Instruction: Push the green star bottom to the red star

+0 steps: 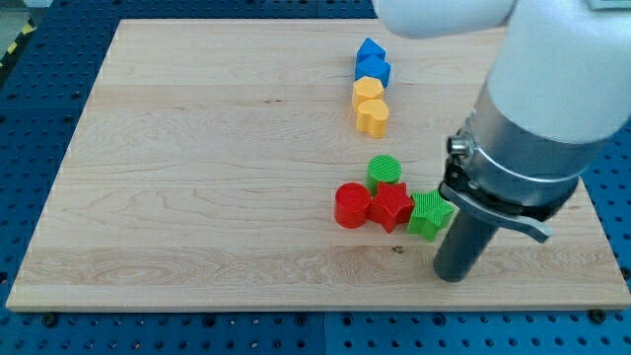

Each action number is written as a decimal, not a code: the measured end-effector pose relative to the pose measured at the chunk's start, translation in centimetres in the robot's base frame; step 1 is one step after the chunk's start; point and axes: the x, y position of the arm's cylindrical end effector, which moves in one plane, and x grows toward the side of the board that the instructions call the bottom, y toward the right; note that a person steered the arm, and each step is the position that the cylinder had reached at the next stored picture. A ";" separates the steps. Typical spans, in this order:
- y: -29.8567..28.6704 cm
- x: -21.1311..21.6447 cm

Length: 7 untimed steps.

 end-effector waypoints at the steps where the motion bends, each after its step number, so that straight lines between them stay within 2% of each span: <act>1: -0.1 -0.2; 2: 0.6 -0.4; 3: 6.0 -2.0; 4: 8.0 -6.8; 5: 7.5 -11.9; 6: 2.8 -11.4; 7: 2.6 -9.6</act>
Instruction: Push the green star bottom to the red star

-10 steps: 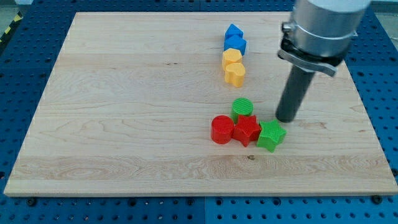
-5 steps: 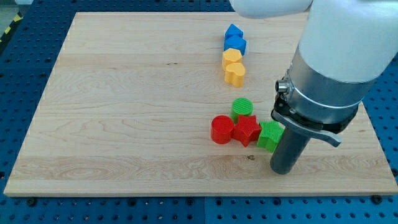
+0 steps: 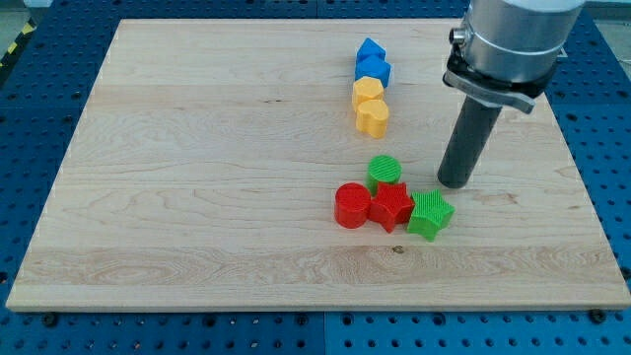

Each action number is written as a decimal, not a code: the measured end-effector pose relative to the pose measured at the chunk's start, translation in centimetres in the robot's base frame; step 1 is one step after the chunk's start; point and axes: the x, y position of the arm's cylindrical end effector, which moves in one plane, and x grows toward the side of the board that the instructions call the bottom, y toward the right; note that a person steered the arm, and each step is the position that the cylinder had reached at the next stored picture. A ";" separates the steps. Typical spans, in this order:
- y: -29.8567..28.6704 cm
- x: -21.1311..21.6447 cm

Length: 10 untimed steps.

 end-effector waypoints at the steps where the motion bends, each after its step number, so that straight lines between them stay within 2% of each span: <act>1: -0.1 1.7; 5: -1.6 8.5; 7: -3.9 10.5; 9: -3.0 11.3; 10: -0.1 8.7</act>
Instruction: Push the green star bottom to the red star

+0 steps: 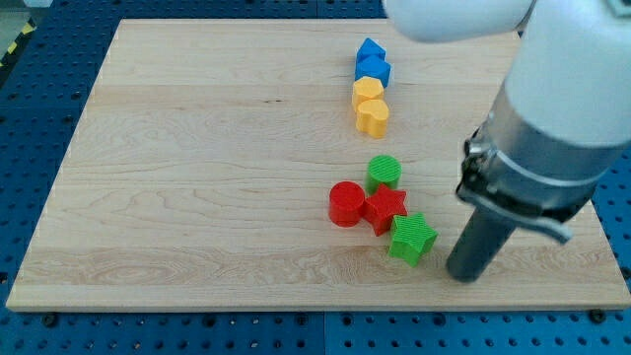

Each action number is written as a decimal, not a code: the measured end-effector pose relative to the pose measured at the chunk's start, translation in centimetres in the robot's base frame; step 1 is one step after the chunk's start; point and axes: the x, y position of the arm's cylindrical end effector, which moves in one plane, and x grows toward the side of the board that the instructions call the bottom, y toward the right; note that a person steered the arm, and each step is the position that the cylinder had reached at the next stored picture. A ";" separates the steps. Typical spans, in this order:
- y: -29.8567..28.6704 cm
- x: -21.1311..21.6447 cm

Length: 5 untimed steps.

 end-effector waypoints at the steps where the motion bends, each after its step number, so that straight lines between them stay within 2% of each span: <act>1: 1.8 -2.7; 3: -3.0 -2.5; 5: -3.7 -0.8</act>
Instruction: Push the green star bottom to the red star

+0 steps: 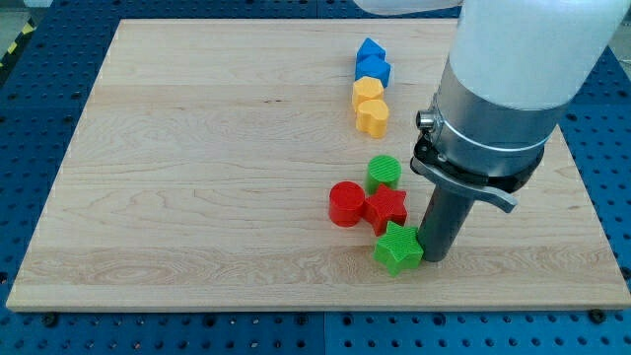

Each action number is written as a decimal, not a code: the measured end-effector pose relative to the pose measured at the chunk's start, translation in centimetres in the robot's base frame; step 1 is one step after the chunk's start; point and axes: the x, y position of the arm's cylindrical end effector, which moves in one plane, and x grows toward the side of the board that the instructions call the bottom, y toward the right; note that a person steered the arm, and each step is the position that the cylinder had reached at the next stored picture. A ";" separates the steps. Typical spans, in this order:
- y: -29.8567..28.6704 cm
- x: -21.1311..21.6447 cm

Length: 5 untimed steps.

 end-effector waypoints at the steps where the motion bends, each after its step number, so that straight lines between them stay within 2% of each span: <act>1: 0.1 3.0; 2: 0.0 4.2; 3: -2.5 3.5; 5: -3.4 3.3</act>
